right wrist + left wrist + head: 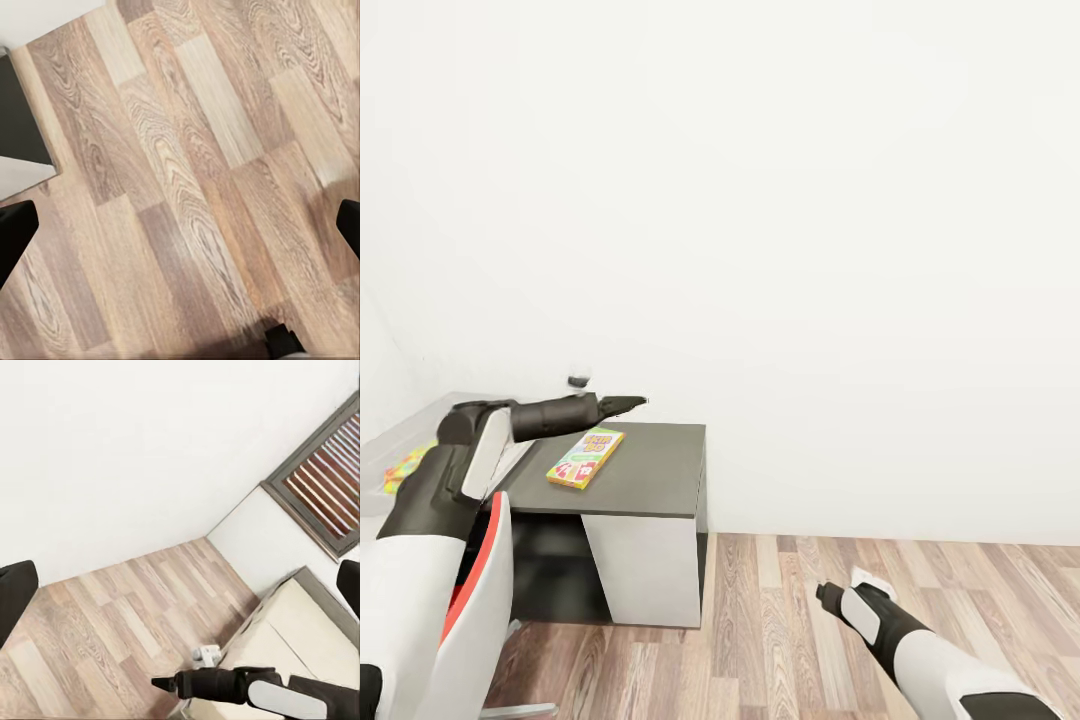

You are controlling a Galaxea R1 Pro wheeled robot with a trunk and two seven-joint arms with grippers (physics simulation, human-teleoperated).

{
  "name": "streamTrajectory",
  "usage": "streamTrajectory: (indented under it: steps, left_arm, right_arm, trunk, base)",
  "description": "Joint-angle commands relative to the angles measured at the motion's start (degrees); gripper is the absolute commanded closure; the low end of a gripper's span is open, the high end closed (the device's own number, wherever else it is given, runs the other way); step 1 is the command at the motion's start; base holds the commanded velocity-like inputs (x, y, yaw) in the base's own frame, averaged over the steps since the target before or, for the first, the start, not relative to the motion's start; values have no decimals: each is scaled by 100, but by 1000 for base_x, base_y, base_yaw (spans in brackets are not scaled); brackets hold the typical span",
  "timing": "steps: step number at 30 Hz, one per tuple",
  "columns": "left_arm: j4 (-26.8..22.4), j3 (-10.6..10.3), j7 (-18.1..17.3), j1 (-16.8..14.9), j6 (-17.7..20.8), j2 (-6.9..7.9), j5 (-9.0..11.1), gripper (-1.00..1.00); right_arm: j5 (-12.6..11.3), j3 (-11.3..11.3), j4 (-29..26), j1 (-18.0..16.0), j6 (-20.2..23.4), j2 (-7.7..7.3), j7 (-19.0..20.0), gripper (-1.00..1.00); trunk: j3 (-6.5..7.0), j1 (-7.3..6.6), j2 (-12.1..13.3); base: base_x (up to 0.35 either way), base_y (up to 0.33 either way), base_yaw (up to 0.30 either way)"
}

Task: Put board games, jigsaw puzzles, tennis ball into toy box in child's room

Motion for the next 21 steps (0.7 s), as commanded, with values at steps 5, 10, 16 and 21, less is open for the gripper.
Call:
streamTrajectory:
  steps: [5,10,16,21]
  left_arm:
    - [22,0,1269,-7,-76,-407,-19,-100]
    - [149,-2,2871,-6,-476,-817,-27,-100]
    - [774,-77,4409,-5,-1140,-1132,-30,-100]
    - [1426,-500,4837,-9,-1823,-1194,-33,-100]
  right_arm:
    - [-21,28,-21,128,-58,-16,-33,-100]
    - [-19,36,-17,209,-313,-12,-25,-100]
    - [-15,38,-22,289,-364,11,-24,-100]
    - [129,38,-23,313,-371,55,-29,-100]
  trunk:
    - [-13,4,-13]
    - [-13,4,-13]
    - [-22,4,-13]
    - [-55,4,-13]
  base:
    - [0,0,0]
    - [0,0,0]
    - [0,0,0]
    - [0,0,0]
